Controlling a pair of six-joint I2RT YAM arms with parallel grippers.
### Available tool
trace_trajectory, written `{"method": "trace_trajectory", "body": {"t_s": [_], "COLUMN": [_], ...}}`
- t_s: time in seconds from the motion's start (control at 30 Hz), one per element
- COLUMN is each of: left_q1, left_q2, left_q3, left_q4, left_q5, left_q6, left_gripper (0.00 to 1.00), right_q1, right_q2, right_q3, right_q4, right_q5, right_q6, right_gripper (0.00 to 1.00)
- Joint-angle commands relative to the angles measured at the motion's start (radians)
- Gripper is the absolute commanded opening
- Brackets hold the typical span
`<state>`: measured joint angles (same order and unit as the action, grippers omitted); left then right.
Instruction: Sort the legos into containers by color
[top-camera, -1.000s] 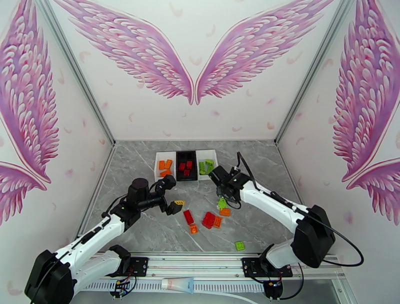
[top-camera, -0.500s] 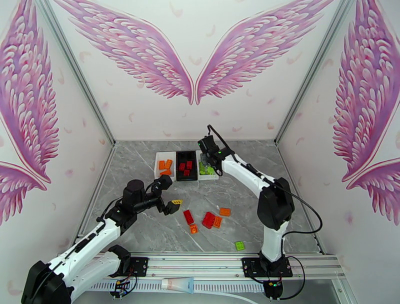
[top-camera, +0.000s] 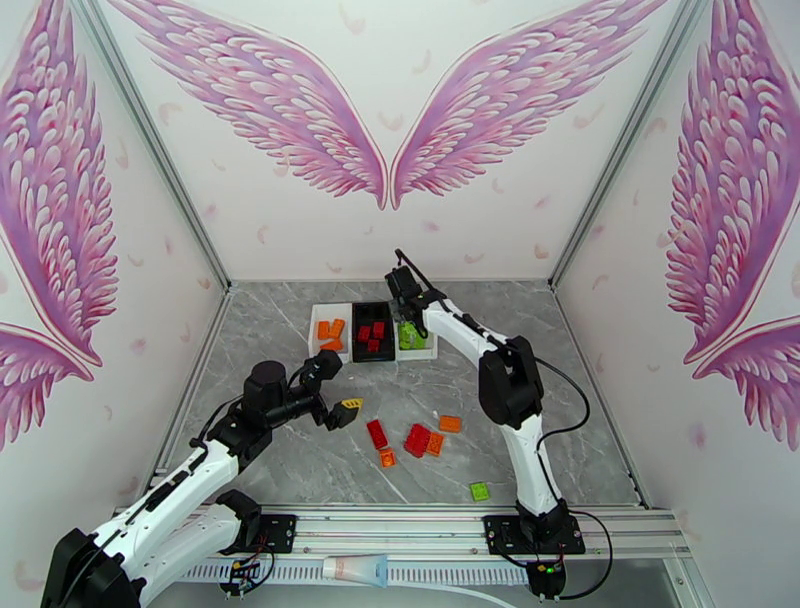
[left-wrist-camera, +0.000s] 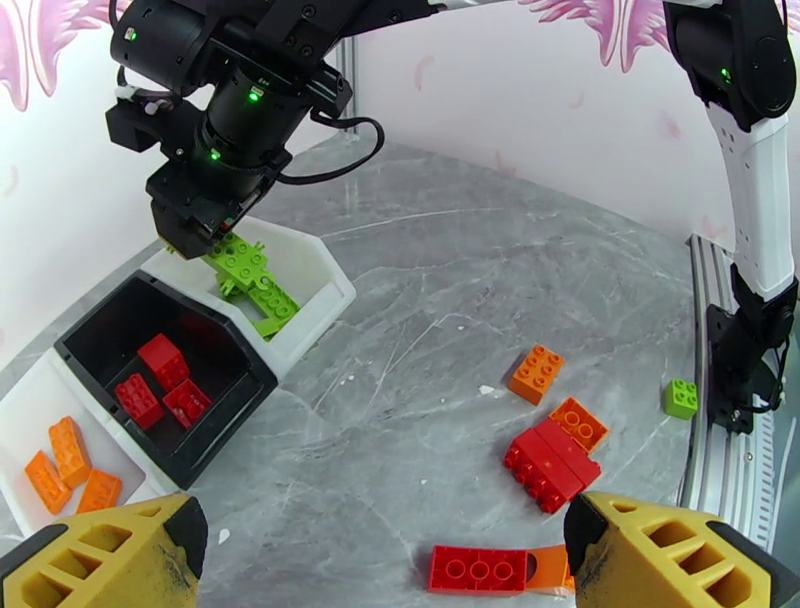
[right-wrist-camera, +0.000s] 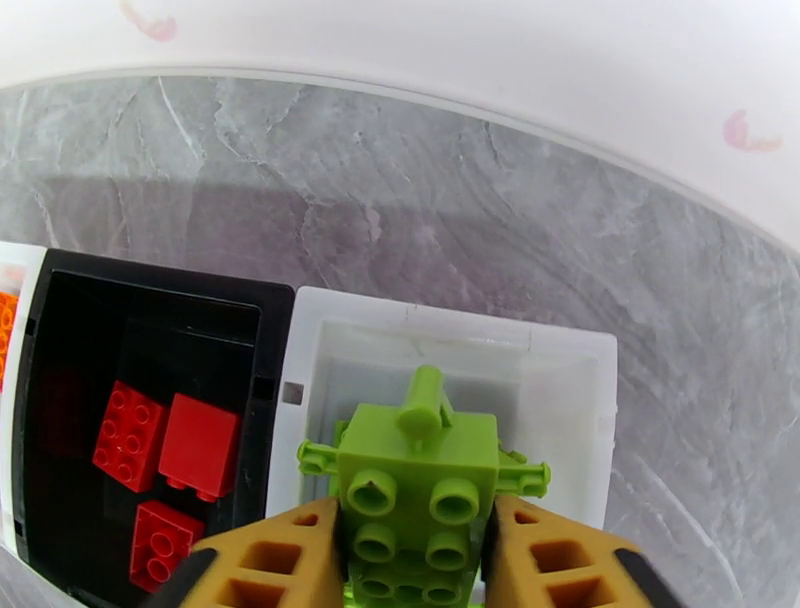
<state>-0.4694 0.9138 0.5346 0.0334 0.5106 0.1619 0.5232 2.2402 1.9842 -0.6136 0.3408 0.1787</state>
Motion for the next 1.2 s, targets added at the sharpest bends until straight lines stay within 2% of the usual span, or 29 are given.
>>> {"method": "trace_trajectory", "body": {"t_s": [0.0, 0.17, 0.4, 0.6, 0.87, 1.0, 1.17], "left_q1": [0.007, 0.006, 0.007, 0.007, 0.006, 0.006, 0.006], "left_q2": [-0.016, -0.012, -0.004, 0.009, 0.013, 0.015, 0.023], "left_q3": [-0.012, -0.002, 0.010, 0.026, 0.015, 0.008, 0.008], "left_q4": [-0.024, -0.034, -0.064, -0.106, -0.124, -0.104, -0.086], "left_q5": [0.002, 0.031, 0.078, 0.146, 0.169, 0.170, 0.172], "left_q6": [0.018, 0.048, 0.104, 0.132, 0.144, 0.131, 0.123], "left_gripper": [0.99, 0.99, 0.99, 0.99, 0.99, 0.99, 0.99], "right_q1": [-0.008, -0.004, 0.030, 0.124, 0.329, 0.432, 0.506], "right_q2": [-0.042, -0.184, -0.481, -0.702, -0.892, -0.975, -1.058], "right_q3": [0.023, -0.122, -0.463, -0.702, -0.902, -1.010, -1.155], "right_q4": [-0.011, 0.011, -0.012, -0.233, -0.584, -0.631, -0.554], "right_q5": [0.018, 0.009, 0.017, 0.074, -0.014, -0.087, -0.179], "right_q6": [-0.003, 0.053, 0.276, 0.560, 1.092, 1.334, 1.537], "right_gripper": [0.57, 0.74, 0.81, 0.83, 0.84, 0.84, 0.83]}}
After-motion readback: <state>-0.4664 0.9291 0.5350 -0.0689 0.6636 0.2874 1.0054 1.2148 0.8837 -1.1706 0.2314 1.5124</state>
